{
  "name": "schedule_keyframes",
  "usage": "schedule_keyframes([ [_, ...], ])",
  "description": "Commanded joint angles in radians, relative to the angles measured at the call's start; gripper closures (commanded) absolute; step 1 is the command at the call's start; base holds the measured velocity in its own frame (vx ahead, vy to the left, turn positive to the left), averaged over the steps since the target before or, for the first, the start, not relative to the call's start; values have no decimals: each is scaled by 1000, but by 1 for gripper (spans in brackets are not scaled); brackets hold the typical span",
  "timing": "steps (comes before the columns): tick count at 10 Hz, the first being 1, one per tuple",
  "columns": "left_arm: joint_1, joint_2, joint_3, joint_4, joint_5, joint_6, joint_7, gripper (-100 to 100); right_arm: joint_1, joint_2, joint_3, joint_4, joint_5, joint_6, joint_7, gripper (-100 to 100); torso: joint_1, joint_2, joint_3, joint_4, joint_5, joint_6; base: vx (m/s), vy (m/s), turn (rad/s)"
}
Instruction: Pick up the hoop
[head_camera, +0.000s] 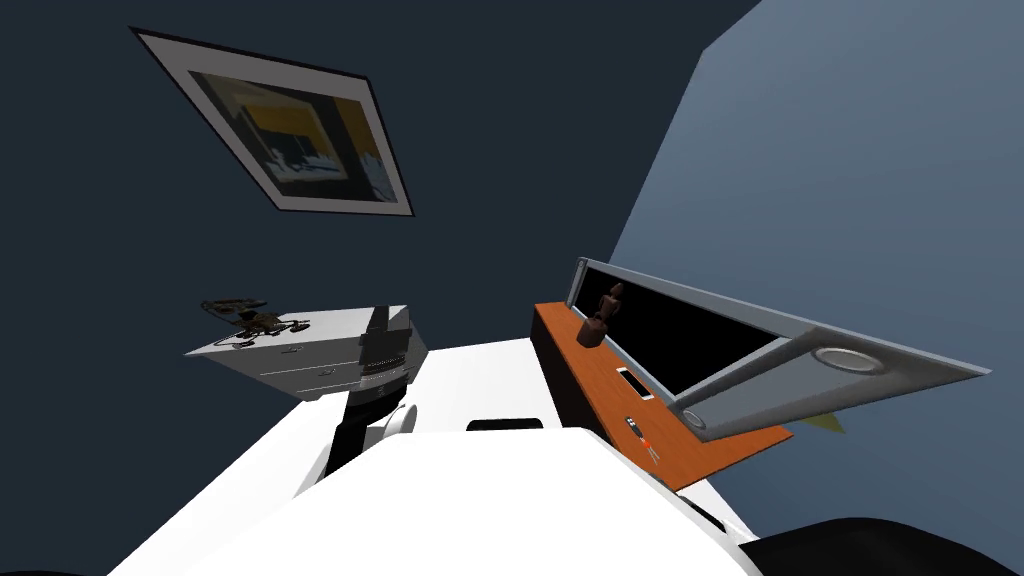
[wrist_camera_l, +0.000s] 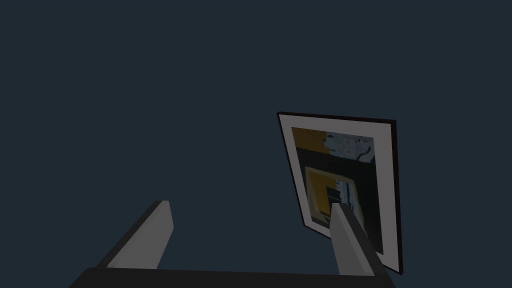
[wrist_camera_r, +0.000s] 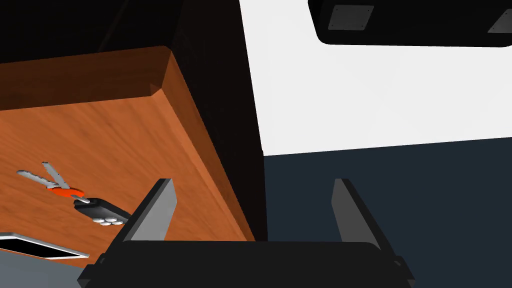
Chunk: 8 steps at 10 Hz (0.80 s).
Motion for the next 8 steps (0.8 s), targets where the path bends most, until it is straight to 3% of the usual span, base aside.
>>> schedule_keyframes([
  [1, 0, 0, 0, 0, 0, 0, 0, 0, -2, -19, 12, 50, 0, -23, 0, -100, 0, 0, 0, 0, 0, 0, 113, -4, 60],
  [4, 0, 0, 0, 0, 0, 0, 0, 0, -6, -31, 38, 119, 4, -28, 1, -100, 0, 4, 2, 1, 0, 0, 69, -1, 43],
  [6, 0, 0, 0, 0, 0, 0, 0, 0, -14, -46, 87, 208, 9, -40, 2, -100, -1, 2, 1, 1, 0, 0, 129, -14, 111],
  [7, 0, 0, 0, 0, 0, 0, 0, 0, -14, -46, 87, 199, 9, -40, 2, -100, -1, 0, 0, 0, 0, 0, 126, -4, 40],
  [8, 0, 0, 0, 0, 0, 0, 0, 0, -18, -49, 109, 238, 11, -47, 1, -100, 0, 0, 0, 0, 0, 0, 110, 5, 69],
])
